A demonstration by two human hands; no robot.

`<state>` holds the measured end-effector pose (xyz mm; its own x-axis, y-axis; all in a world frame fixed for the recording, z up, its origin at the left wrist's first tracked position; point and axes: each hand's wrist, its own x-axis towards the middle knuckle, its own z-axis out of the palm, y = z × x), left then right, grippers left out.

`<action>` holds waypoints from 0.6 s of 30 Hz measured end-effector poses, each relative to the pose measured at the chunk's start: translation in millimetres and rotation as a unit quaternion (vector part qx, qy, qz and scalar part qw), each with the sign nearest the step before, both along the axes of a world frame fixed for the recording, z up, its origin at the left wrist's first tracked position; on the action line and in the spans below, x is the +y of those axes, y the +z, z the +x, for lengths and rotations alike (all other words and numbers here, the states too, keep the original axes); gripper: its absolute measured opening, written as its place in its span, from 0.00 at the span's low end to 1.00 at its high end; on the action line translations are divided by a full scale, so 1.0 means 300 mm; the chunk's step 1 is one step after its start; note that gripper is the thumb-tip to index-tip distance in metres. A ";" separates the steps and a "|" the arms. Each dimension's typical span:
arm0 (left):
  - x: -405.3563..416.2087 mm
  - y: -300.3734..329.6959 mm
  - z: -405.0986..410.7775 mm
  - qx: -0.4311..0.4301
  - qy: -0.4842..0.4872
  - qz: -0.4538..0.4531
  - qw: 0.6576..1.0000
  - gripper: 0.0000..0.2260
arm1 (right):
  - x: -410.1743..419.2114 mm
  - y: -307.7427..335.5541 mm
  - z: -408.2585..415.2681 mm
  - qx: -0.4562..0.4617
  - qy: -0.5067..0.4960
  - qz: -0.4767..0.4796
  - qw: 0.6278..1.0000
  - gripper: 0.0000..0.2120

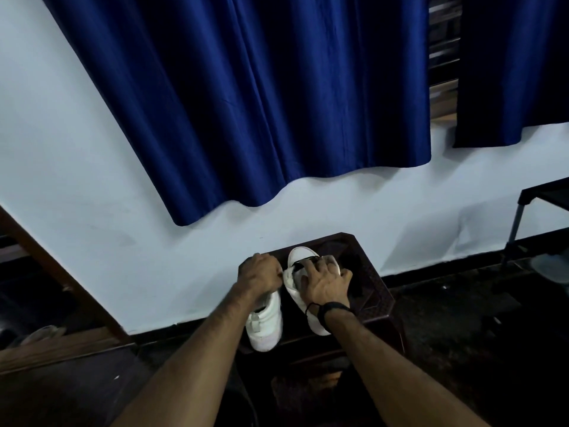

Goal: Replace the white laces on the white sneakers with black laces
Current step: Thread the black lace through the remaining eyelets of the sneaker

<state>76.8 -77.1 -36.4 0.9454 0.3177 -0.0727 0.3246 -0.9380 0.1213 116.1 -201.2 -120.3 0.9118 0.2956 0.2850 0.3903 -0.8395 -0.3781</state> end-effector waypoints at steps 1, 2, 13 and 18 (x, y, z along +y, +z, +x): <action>0.003 -0.001 0.000 -0.017 0.002 0.001 1.000 0.09 | 0.001 0.002 -0.003 -0.002 -0.006 0.003 1.000 0.18; 0.010 0.002 0.002 -0.040 0.014 -0.016 0.999 0.08 | 0.003 0.002 -0.005 -0.003 -0.012 0.004 1.000 0.17; 0.091 0.327 -0.046 -0.074 0.196 -0.488 0.847 0.11 | 0.003 -0.001 0.009 0.020 -0.006 0.020 1.000 0.18; 0.017 0.403 -0.081 -0.116 0.184 -0.636 0.740 0.12 | -0.013 0.031 -0.053 -0.051 -0.021 0.176 0.983 0.12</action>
<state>52.6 -72.1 84.4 0.8459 0.3710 -0.3831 0.3608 0.1310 0.9234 100.1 -204.9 -111.2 0.8826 0.1246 0.4533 0.4088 -0.6794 -0.6093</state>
